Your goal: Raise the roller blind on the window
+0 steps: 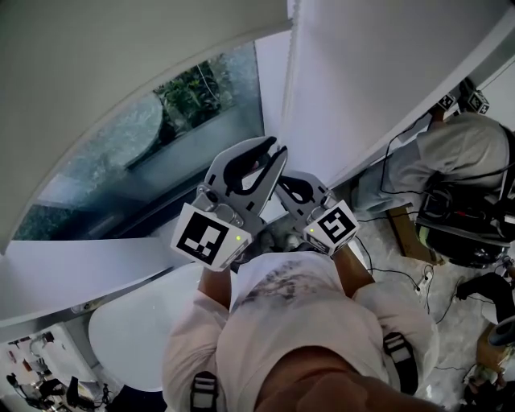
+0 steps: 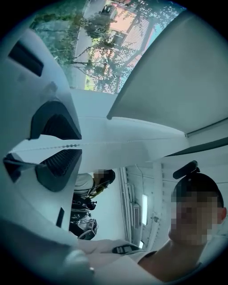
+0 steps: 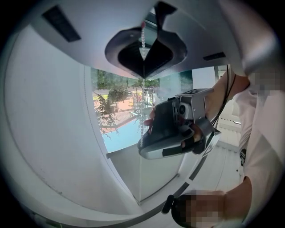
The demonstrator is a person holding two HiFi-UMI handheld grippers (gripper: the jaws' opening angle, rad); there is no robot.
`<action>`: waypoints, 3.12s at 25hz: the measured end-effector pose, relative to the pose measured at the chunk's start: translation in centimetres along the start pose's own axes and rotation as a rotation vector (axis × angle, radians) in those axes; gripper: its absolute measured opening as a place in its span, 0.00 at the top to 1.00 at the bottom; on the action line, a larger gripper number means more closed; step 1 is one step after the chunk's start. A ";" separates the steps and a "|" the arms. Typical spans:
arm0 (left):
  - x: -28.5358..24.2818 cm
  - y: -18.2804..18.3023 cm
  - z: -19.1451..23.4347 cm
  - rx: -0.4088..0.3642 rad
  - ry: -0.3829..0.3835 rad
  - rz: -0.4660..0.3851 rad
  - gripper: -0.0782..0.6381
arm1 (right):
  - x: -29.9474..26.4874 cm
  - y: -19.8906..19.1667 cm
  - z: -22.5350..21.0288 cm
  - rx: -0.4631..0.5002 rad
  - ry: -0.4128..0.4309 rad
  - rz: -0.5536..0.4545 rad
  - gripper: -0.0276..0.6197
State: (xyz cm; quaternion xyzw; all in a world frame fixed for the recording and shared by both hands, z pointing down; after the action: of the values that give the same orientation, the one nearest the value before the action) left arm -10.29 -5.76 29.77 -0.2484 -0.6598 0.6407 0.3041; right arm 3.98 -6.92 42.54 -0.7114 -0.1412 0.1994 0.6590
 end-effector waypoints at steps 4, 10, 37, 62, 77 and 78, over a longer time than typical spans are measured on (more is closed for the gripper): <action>-0.7 1.5 0.1 -0.014 0.002 -0.026 0.81 | 0.0 0.1 0.1 0.003 -0.002 -0.002 0.86; -1.0 2.3 -0.4 -0.013 0.006 -0.026 0.87 | 0.2 0.4 0.5 0.005 -0.007 -0.002 0.86; 0.4 -5.2 -0.5 0.052 0.076 0.039 0.88 | -1.0 -5.9 0.1 -0.018 -0.012 0.130 0.86; 0.8 -11.9 -0.7 0.148 0.063 0.149 0.88 | -0.9 -12.1 0.3 -0.070 0.005 0.284 0.86; 1.6 -15.3 -1.3 0.199 0.057 0.208 0.88 | -0.5 -15.3 0.8 -0.106 -0.003 0.363 0.86; 1.7 -15.2 -1.4 0.197 0.058 0.205 0.88 | -0.4 -15.3 0.8 -0.106 -0.006 0.360 0.86</action>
State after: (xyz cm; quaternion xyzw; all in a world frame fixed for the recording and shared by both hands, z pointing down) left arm -9.52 -4.48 45.01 -0.3019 -0.5559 0.7227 0.2786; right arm 4.21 -4.97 57.69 -0.7582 -0.0237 0.3084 0.5740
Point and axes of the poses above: the fingertips, and each gripper's own axes: x backward along the fingers, z to its left, y out of its top, the point moved 10 cm from there along x, backward along the fingers, and after that the axes turned 3 degrees about z, right-handed, at the moved point
